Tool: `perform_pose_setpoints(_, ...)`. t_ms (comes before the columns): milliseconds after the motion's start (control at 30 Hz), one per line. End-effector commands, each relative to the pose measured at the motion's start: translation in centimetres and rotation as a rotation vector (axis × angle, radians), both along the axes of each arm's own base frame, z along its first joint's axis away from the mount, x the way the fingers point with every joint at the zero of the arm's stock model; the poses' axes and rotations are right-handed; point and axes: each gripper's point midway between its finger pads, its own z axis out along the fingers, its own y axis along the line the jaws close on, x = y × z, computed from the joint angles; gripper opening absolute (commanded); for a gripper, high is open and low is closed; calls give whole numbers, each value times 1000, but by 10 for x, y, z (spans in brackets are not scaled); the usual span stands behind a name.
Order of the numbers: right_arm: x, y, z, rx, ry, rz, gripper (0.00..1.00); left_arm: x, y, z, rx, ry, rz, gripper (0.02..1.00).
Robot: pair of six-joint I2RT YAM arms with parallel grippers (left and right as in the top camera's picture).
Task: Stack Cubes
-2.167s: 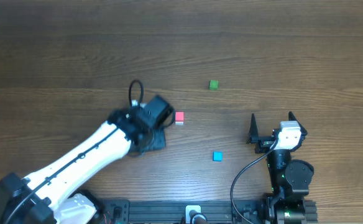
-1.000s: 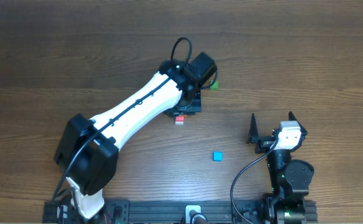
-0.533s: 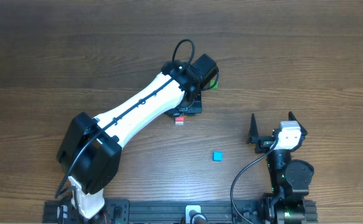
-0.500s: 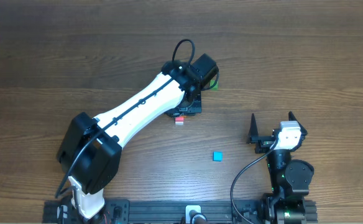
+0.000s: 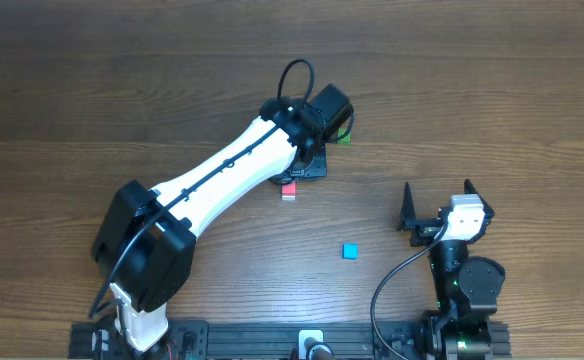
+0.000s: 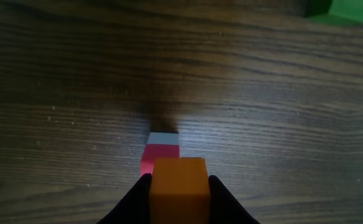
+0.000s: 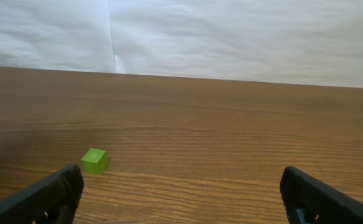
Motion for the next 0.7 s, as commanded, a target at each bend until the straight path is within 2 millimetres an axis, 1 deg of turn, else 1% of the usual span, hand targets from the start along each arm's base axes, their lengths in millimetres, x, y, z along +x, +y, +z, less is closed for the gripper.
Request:
perform_pose_setpoints(33,0,1,-2,4,4,7,991,0,8,11,7,-43,24,38)
perform_pose_setpoints(400,0,1,-2,4,4,7,991,-8,15,10,-11,-63,20,40)
perform_pose_setpoints(700,0,1,-2,4,4,7,993,-13,15,1,-9,-47,17,40)
